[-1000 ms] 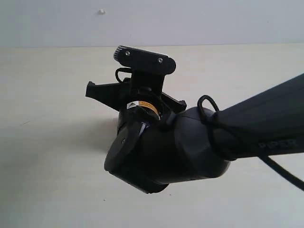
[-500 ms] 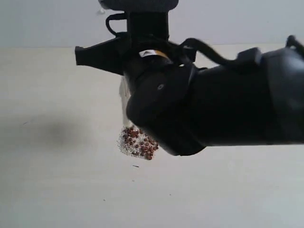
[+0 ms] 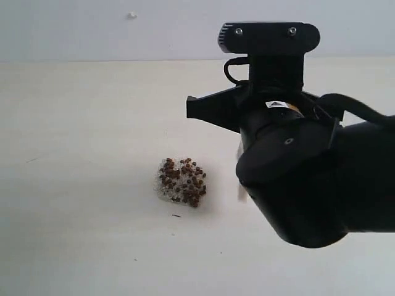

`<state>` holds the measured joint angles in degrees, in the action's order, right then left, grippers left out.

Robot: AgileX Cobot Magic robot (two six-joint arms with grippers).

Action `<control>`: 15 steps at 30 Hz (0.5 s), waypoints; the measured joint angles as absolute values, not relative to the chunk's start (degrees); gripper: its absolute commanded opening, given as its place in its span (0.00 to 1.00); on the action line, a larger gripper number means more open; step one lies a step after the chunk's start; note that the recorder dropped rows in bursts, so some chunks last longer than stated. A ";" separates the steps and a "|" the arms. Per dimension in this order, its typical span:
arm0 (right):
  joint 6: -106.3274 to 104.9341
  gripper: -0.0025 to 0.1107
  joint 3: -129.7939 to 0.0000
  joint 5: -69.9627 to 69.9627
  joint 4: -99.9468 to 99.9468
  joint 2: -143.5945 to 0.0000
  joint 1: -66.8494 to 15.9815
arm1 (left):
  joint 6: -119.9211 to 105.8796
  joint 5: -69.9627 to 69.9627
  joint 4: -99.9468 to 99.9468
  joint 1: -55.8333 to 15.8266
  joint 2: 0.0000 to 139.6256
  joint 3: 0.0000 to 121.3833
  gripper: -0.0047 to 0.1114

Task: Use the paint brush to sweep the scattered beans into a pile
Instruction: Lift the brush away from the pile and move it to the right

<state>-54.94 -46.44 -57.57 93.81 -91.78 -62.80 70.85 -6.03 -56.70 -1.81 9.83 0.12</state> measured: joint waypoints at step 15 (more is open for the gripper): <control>-87.86 0.02 -45.89 -30.12 100.66 -74.15 -45.61 | 70.85 -6.03 -56.70 -1.81 9.83 0.12 0.04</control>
